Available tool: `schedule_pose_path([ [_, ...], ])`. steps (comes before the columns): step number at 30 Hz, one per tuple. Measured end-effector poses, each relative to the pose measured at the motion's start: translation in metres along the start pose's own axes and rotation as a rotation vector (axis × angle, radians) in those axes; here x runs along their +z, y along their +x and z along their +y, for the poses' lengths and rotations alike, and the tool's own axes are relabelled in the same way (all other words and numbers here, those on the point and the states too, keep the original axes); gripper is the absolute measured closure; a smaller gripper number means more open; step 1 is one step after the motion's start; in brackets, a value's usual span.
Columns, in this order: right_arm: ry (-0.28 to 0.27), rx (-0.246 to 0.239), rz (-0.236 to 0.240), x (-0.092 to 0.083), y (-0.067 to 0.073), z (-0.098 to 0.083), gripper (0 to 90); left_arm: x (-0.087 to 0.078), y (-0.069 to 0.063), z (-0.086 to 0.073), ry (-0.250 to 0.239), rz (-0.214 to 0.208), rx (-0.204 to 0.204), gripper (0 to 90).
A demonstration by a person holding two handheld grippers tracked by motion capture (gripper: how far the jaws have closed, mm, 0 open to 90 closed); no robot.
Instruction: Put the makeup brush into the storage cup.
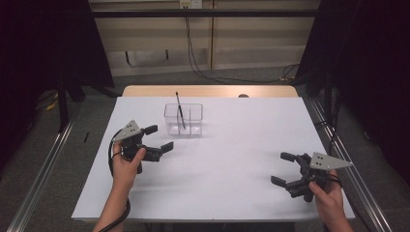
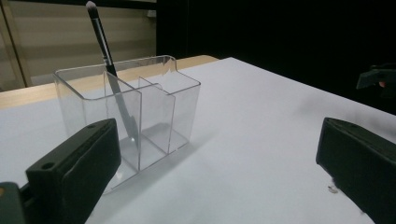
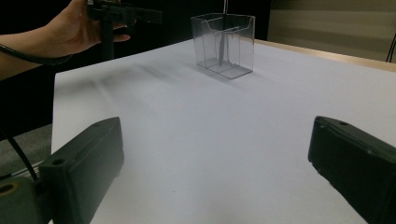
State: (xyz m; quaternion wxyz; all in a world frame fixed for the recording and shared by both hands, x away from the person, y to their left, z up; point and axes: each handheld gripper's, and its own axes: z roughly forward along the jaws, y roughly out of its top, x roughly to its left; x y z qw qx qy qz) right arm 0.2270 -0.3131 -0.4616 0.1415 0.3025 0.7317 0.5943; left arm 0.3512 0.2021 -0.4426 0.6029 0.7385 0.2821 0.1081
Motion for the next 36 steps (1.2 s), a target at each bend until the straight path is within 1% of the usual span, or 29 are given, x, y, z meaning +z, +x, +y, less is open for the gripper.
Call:
schedule_pose_path([
  [5,0.0,-0.003,0.003,0.0,0.0,0.0,2.7,-0.006,-0.002,-0.002,0.008,-0.007,0.014,0.0],
  [6,-0.002,-0.002,0.004,0.0,0.0,0.0,2.7,-0.007,-0.003,-0.002,0.002,-0.011,0.016,0.0],
  [12,0.002,-0.006,0.007,0.001,0.001,0.001,2.7,-0.013,-0.003,-0.006,0.016,-0.011,0.026,0.0],
  [23,0.003,-0.007,0.003,0.001,0.001,0.001,2.7,-0.023,-0.004,-0.008,0.011,-0.012,0.044,0.0],
  [27,0.003,-0.008,0.002,0.001,0.001,0.001,2.7,-0.025,-0.004,-0.009,0.008,-0.012,0.042,0.0],
  [31,0.001,-0.007,0.003,0.001,0.001,0.001,2.7,-0.028,-0.005,-0.011,0.016,-0.012,0.042,0.0],
  [36,-0.002,-0.008,0.002,0.001,0.001,0.001,2.7,-0.031,-0.004,-0.012,0.011,-0.01,0.041,0.0],
])
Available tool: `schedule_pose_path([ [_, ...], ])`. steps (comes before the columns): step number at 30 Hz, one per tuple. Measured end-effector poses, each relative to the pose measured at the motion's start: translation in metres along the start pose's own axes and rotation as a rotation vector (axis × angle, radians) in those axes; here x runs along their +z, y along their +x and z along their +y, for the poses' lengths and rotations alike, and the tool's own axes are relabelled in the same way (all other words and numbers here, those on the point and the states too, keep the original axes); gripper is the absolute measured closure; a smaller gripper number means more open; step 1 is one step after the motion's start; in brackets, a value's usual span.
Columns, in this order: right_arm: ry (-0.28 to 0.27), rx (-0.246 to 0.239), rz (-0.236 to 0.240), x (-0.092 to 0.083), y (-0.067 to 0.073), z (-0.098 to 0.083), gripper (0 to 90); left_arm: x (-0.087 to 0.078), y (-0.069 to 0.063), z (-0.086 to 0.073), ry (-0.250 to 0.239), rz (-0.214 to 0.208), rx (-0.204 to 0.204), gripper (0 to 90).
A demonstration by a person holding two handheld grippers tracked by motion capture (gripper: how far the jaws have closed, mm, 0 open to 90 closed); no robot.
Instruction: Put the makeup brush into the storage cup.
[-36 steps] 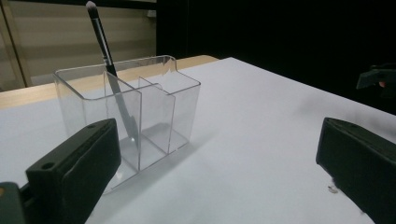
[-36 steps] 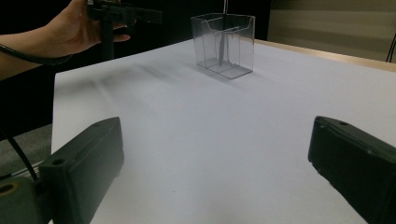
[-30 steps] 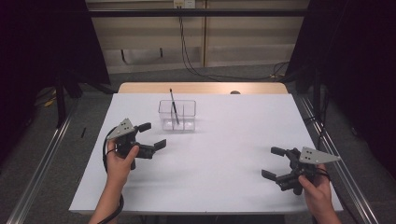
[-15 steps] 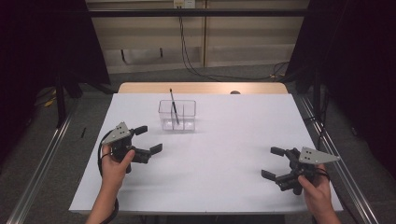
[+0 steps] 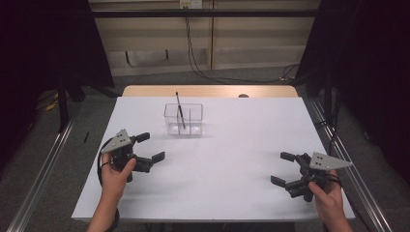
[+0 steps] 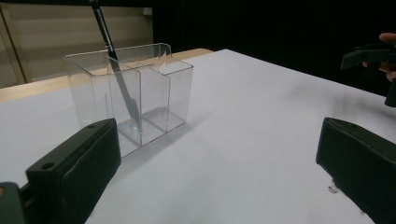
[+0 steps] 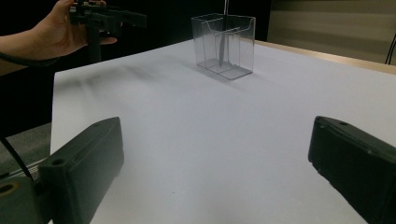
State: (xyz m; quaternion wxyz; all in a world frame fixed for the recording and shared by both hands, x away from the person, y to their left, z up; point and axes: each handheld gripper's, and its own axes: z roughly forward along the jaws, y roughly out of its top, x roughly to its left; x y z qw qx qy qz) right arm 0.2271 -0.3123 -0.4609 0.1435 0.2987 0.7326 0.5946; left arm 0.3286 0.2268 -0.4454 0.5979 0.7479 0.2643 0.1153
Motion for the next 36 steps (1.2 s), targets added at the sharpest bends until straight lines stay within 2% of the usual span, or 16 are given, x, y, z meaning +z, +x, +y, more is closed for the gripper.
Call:
schedule_pose_path([
  [6,0.001,0.0,0.0,0.0,0.0,0.0,2.7,-0.003,0.0,-0.001,-0.003,0.0,-0.009,0.0],
  [36,-0.002,0.001,-0.004,-0.001,-0.001,-0.001,2.6,-0.021,-0.001,-0.006,0.007,0.013,0.018,0.0],
])
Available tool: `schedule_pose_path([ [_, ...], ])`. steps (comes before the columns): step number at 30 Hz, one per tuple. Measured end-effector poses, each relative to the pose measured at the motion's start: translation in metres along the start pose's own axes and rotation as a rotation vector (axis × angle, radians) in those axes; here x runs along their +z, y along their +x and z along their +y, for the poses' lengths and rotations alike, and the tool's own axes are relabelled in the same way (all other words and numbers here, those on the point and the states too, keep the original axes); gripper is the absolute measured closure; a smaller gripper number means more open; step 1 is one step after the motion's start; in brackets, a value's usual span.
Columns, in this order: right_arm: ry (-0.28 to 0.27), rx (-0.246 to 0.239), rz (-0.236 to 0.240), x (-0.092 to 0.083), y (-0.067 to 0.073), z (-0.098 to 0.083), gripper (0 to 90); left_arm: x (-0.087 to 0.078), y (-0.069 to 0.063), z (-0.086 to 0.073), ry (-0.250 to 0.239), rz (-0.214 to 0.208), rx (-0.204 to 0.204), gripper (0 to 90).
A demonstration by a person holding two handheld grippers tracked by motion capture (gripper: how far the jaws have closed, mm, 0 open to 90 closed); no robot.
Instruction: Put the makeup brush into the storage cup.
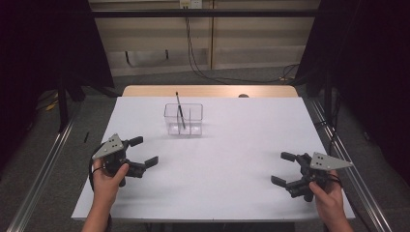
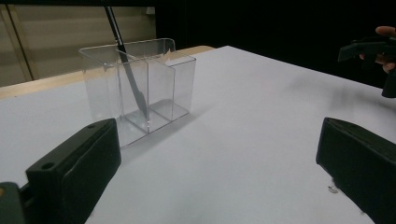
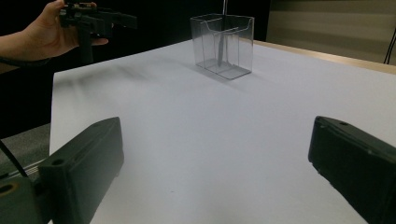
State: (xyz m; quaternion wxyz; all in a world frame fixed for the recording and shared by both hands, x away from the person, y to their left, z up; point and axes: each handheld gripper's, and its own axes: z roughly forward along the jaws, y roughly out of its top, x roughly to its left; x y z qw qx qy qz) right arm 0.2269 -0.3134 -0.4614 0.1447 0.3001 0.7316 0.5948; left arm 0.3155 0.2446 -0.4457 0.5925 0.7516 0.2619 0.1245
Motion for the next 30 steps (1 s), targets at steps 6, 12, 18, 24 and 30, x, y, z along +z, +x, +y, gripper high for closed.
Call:
schedule_pose_path([
  [6,0.004,0.001,-0.001,0.0,-0.001,0.0,2.6,-0.002,0.0,-0.001,0.003,0.001,0.002,0.0],
  [12,0.0,0.002,0.0,-0.001,0.0,0.0,2.6,-0.003,-0.001,-0.002,0.012,-0.002,0.006,0.0],
  [18,-0.001,0.0,-0.002,-0.001,-0.001,0.0,2.6,-0.008,-0.001,-0.004,0.011,0.001,0.007,0.0],
  [24,0.0,-0.003,-0.001,-0.001,-0.001,0.0,2.6,-0.01,-0.003,-0.005,0.01,-0.002,0.011,0.0],
  [30,0.003,-0.003,-0.004,-0.002,-0.002,0.0,2.6,-0.015,-0.003,-0.007,0.007,0.003,0.01,0.0],
])
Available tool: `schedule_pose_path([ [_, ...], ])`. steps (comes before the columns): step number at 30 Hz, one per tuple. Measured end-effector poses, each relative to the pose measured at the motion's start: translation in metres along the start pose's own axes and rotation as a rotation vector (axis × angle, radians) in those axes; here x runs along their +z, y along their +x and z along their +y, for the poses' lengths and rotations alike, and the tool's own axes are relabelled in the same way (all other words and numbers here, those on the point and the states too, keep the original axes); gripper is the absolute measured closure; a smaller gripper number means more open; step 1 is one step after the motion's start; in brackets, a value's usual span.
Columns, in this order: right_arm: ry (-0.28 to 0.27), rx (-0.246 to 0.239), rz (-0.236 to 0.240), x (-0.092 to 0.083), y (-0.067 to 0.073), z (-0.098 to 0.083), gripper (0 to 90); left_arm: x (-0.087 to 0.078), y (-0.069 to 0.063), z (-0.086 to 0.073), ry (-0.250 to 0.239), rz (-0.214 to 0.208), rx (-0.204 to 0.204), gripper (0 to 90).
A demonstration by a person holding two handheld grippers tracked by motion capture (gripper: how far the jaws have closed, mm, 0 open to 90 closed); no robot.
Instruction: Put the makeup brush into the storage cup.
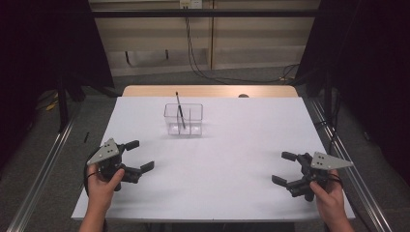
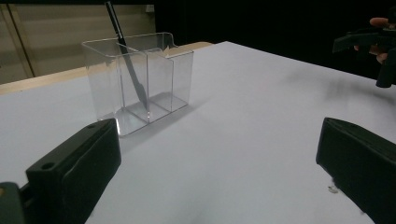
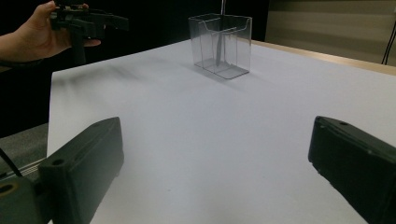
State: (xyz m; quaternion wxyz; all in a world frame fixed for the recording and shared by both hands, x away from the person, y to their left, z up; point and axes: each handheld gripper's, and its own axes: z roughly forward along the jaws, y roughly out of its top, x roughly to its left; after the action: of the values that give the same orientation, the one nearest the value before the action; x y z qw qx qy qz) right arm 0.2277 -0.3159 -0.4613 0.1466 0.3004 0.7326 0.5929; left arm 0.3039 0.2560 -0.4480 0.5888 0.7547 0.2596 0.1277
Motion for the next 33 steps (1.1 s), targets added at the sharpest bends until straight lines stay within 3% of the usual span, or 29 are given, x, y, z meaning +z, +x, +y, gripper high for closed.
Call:
schedule_pose_path([
  [19,0.016,-0.015,-0.004,0.0,-0.002,-0.002,2.4,-0.013,-0.001,-0.003,-0.023,0.004,0.006,0.0],
  [33,0.022,-0.012,-0.023,-0.004,-0.007,-0.005,2.3,-0.012,-0.006,-0.002,-0.026,-0.001,0.021,0.0],
])
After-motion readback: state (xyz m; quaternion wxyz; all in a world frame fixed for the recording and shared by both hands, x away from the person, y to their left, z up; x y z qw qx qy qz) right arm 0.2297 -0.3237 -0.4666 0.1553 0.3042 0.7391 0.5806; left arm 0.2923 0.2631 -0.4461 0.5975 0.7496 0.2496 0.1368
